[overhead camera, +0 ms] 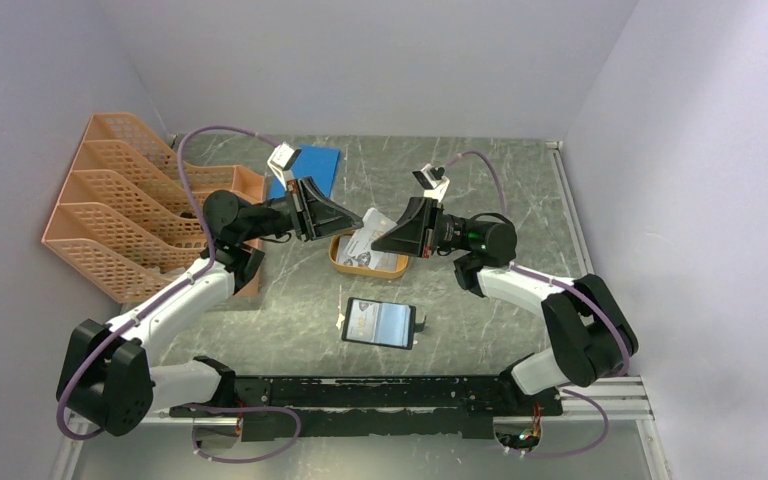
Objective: Put the credit cards into the card holder
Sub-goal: Pick up the credit card from the storage box.
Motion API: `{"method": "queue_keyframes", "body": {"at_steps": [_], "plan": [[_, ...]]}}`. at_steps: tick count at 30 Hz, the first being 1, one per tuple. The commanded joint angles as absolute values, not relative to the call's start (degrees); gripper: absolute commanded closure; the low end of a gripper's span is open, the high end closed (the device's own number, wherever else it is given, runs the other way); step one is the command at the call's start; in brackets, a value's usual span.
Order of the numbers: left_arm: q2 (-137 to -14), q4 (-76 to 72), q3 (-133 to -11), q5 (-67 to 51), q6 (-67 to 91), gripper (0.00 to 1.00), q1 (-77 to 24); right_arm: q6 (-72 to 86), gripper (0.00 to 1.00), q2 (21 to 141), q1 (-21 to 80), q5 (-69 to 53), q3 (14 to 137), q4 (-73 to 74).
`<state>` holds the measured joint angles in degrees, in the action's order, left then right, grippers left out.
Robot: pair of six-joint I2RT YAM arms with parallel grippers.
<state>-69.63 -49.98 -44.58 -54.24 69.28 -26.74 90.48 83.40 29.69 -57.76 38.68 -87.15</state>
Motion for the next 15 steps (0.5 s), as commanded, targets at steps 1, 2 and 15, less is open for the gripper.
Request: {"method": "queue_keyframes", "body": {"at_steps": [1, 2, 15], "plan": [[-69.26, -51.71, -43.76, -55.35, 68.45, 0.95, -26.98, 89.79, 1.00, 82.88, 30.36, -58.50, 41.11, -96.52], [-69.14, -51.76, -43.85, -55.45, 68.45, 0.95, -27.06, 89.14, 1.00, 82.56, 30.36, -58.61, 41.07, -95.53], [-68.00, -38.98, -44.76, -48.55, 61.49, 0.95, -26.43, 80.08, 0.87, 80.08, 29.37, -54.24, 37.50, -79.00]]}}
